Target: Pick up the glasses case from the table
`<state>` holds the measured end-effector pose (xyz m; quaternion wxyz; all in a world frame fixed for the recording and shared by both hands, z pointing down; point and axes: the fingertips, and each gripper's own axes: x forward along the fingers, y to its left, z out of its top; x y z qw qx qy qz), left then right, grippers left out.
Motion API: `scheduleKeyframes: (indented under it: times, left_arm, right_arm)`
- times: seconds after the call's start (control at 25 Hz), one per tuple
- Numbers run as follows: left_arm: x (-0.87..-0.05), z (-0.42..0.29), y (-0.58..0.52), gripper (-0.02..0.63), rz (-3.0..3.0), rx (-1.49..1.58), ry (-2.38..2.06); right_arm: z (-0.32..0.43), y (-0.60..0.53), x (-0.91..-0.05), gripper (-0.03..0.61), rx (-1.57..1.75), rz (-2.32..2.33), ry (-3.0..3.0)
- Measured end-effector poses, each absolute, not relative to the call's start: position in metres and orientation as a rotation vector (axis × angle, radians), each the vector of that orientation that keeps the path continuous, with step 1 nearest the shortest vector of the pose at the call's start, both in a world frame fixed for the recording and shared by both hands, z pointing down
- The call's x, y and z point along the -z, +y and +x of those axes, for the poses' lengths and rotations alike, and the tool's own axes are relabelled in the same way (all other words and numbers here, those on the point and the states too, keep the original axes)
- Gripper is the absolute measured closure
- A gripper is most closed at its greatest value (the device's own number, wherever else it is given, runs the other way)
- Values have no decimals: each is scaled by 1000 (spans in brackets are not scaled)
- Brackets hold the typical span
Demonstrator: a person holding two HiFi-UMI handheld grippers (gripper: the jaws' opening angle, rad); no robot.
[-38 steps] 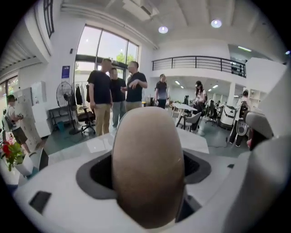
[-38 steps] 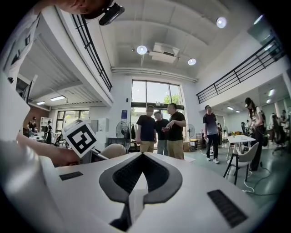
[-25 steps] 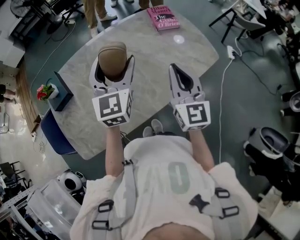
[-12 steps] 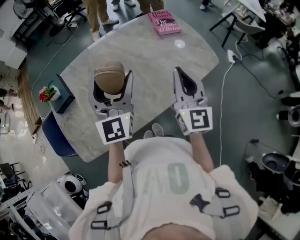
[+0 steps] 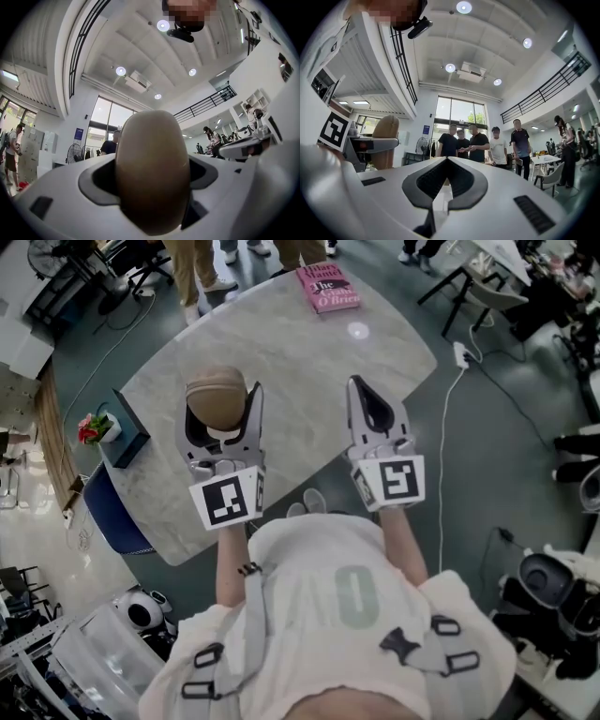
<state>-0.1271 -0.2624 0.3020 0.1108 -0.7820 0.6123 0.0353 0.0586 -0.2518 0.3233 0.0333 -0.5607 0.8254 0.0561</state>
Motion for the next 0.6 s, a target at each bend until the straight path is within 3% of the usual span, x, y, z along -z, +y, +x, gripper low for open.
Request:
scheduleKeyframes:
  times: [0.6]
  left_arm:
    - [-278,-136,-254,218,-2230,-193,1822]
  right_arm:
    - [60,-255,-326,577,-151,-1725,2533]
